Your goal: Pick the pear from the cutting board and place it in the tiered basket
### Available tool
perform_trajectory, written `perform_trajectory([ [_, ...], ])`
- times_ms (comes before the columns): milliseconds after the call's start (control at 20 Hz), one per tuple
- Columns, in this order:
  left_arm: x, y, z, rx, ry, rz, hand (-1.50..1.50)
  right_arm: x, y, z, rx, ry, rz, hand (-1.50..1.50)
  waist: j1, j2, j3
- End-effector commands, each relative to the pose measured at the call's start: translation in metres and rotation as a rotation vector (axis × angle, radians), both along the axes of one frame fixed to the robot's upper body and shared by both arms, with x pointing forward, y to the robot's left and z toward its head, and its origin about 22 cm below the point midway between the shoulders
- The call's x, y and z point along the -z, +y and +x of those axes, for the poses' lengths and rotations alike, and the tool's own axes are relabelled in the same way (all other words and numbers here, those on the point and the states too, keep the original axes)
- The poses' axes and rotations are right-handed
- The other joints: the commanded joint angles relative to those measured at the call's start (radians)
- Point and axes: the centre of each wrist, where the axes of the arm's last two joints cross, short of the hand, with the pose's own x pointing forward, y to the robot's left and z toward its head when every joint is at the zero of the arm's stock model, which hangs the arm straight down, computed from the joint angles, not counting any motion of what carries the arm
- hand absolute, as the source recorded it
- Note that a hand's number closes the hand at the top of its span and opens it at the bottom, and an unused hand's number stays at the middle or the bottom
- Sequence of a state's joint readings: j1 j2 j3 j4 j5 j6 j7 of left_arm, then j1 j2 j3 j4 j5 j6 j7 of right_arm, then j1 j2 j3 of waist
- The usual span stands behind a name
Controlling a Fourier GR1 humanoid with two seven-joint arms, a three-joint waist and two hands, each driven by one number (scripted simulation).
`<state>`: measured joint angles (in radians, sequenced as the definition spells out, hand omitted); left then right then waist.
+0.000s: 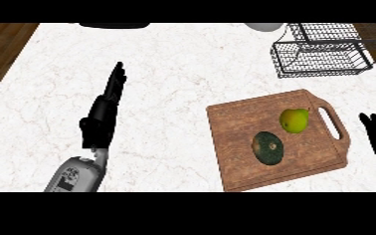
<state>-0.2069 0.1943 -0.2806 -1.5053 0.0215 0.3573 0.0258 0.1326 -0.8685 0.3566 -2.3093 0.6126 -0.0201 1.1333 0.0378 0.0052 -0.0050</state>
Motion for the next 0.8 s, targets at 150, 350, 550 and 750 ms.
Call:
perform_trajectory([
  [150, 0.010, 0.007, 0.002, -0.029, 0.011, 0.013, 0.00, 0.009, 0.045, 0.010, -0.002, -0.008, -0.202, -1.50, -0.017, -0.002, 0.002],
  [350, 0.000, 0.007, -0.002, -0.016, 0.007, -0.003, 0.00, -0.002, 0.062, 0.020, -0.006, -0.033, -0.242, -1.50, -0.020, -0.005, 0.002],
  [550, -0.001, 0.020, -0.010, -0.029, 0.002, 0.019, 0.00, 0.021, 0.067, 0.034, 0.074, -0.018, -0.251, -1.50, -0.023, -0.007, 0.003],
  [750, 0.009, 0.007, -0.010, -0.022, 0.028, -0.014, 0.00, 0.026, 0.070, 0.044, 0.111, -0.019, -0.237, -1.50, -0.033, -0.006, 0.004],
])
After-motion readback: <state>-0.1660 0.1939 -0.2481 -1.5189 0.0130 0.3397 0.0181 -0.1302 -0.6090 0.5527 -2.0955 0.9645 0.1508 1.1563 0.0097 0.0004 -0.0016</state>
